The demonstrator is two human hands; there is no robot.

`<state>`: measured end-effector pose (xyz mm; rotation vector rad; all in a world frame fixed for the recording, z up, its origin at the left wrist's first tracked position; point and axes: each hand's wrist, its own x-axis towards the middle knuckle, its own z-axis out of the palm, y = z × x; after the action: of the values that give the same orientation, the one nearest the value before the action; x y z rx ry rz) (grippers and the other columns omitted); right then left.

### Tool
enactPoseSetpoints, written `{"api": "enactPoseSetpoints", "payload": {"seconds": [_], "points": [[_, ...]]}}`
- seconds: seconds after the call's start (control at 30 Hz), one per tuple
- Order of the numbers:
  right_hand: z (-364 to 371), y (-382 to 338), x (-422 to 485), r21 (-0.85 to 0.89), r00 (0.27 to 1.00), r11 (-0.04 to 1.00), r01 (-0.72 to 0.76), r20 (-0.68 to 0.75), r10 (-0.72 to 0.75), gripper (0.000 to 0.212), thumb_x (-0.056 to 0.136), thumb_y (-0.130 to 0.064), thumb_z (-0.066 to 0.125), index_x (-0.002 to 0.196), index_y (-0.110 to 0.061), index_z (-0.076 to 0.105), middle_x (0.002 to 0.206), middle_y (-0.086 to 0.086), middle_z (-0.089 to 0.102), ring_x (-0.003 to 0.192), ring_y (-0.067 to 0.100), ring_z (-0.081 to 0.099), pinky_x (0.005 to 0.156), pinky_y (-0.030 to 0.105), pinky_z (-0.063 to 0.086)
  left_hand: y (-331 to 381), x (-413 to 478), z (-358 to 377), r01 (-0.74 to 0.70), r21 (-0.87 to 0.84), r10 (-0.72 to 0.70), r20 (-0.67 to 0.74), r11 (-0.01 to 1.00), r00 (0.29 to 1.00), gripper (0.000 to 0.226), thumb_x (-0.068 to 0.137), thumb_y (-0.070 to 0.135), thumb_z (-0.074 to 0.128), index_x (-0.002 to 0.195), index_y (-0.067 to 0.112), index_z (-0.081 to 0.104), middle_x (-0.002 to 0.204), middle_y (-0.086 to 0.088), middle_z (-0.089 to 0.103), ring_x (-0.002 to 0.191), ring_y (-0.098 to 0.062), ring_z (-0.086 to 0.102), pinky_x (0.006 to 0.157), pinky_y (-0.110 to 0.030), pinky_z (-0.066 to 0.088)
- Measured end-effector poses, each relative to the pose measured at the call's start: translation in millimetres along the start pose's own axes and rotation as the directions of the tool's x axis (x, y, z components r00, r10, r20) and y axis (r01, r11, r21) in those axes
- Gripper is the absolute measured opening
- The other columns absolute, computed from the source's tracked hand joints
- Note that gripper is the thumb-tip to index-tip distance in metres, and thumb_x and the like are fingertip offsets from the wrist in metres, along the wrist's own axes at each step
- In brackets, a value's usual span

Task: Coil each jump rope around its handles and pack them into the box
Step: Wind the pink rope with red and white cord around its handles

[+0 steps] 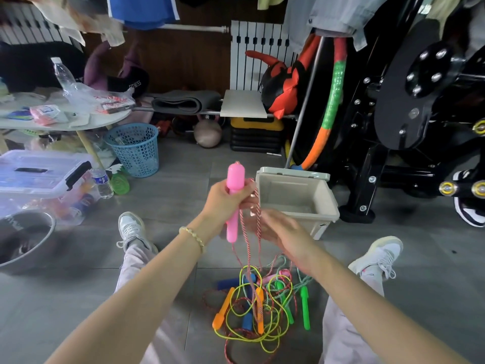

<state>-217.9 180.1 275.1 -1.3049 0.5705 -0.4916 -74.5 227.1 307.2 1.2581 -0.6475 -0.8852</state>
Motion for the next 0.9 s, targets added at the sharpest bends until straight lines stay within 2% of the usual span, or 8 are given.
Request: {"api": "enactPoseSetpoints", "payload": {"seconds": [0.17, 0.23, 0.37, 0.47, 0.53, 0.7, 0.8, 0.9], "points": [[-12.4, 10.3, -17.4, -0.313, 0.974, 0.945, -0.095, 0.165, 0.152, 0.015, 0.094, -0.015, 0.052, 0.096, -0.012, 0.066, 0.081, 0.001, 0.071, 0.081, 0.016, 0.067, 0.078, 0.021, 0.053, 19.8, 23.8, -28.5, -0.095, -0.125, 0.069, -0.197, 0.988, 0.978, 0.005, 0.089, 0.012, 0.065, 0.086, 0.008, 0.063, 0.066, 0.002, 0.069, 0.058, -0.007, 0.066, 0.057, -0.016, 0.053], [-14.4, 3.4, -18.3, -0.289, 0.980, 0.952, -0.103, 0.134, 0.147, 0.012, 0.091, -0.014, 0.056, 0.094, -0.011, 0.067, 0.081, 0.000, 0.073, 0.080, 0.014, 0.069, 0.075, 0.022, 0.053, 19.2, 25.9, -38.4, -0.087, -0.097, 0.069, -0.178, 0.991, 0.982, 0.008, 0.091, 0.015, 0.063, 0.092, 0.008, 0.064, 0.076, 0.000, 0.072, 0.067, -0.009, 0.070, 0.065, -0.020, 0.055], [-13.4, -35.9, 3.4, -0.074, 0.991, 0.993, 0.091, -0.097, -0.098, 0.017, 0.084, -0.024, 0.059, 0.096, -0.015, 0.067, 0.086, 0.000, 0.074, 0.085, 0.015, 0.069, 0.082, 0.031, 0.055, 5.1, 3.5, -35.4, 0.078, 0.215, -0.122, 0.201, 0.974, 0.972, 0.040, 0.086, 0.030, 0.065, 0.115, 0.003, 0.062, 0.109, -0.010, 0.071, 0.092, -0.021, 0.071, 0.087, -0.039, 0.055], [-6.8, -62.5, 25.2, -0.070, 0.966, 0.986, 0.152, -0.200, -0.163, 0.016, 0.091, -0.021, 0.058, 0.099, -0.010, 0.067, 0.088, 0.001, 0.073, 0.081, 0.012, 0.069, 0.080, 0.029, 0.056, -2.7, -18.4, -14.8, 0.038, 0.357, -0.180, 0.374, 0.933, 0.910, 0.028, 0.088, 0.017, 0.067, 0.112, 0.003, 0.063, 0.092, -0.004, 0.073, 0.078, -0.011, 0.071, 0.070, -0.025, 0.057], [-2.7, -68.8, 33.7, -0.071, 0.962, 0.986, 0.152, -0.218, -0.164, 0.016, 0.091, -0.021, 0.059, 0.099, -0.010, 0.068, 0.092, 0.004, 0.073, 0.084, 0.014, 0.069, 0.083, 0.031, 0.056, 0.3, -25.3, -4.3, 0.012, 0.286, -0.117, 0.354, 0.958, 0.928, 0.015, 0.088, 0.005, 0.064, 0.103, 0.001, 0.063, 0.079, 0.000, 0.073, 0.068, -0.008, 0.070, 0.058, -0.015, 0.052], [3.4, -69.7, 37.0, -0.076, 0.964, 0.988, 0.136, -0.219, -0.150, 0.019, 0.093, -0.030, 0.055, 0.101, -0.018, 0.068, 0.101, 0.002, 0.072, 0.087, 0.015, 0.067, 0.071, 0.029, 0.054, 20.0, -24.0, 1.8, -0.027, 0.186, -0.031, 0.299, 0.982, 0.954, 0.008, 0.087, 0.004, 0.064, 0.094, 0.005, 0.062, 0.076, -0.003, 0.072, 0.066, -0.013, 0.070, 0.061, -0.019, 0.055], [9.3, -61.3, 31.7, -0.033, 0.987, 0.995, 0.091, -0.132, -0.095, 0.036, 0.095, -0.042, 0.044, 0.113, -0.018, 0.065, 0.107, 0.002, 0.071, 0.102, 0.017, 0.066, 0.088, 0.032, 0.051, 34.1, -13.8, 0.9, -0.099, 0.079, 0.087, 0.144, 0.992, 0.986, 0.005, 0.087, 0.006, 0.066, 0.092, 0.008, 0.066, 0.077, -0.006, 0.071, 0.065, -0.013, 0.070, 0.064, -0.021, 0.056], [19.0, -46.3, 11.4, -0.033, 0.998, 0.999, 0.040, -0.049, -0.042, 0.031, 0.098, -0.028, 0.041, 0.110, -0.011, 0.063, 0.087, -0.006, 0.073, 0.080, 0.005, 0.069, 0.073, 0.017, 0.053, 48.6, 2.5, -7.3, -0.124, -0.082, 0.126, 0.012, 0.989, 0.992, 0.001, 0.087, 0.007, 0.066, 0.087, 0.009, 0.066, 0.077, -0.004, 0.072, 0.066, -0.014, 0.069, 0.065, -0.022, 0.057]]}}
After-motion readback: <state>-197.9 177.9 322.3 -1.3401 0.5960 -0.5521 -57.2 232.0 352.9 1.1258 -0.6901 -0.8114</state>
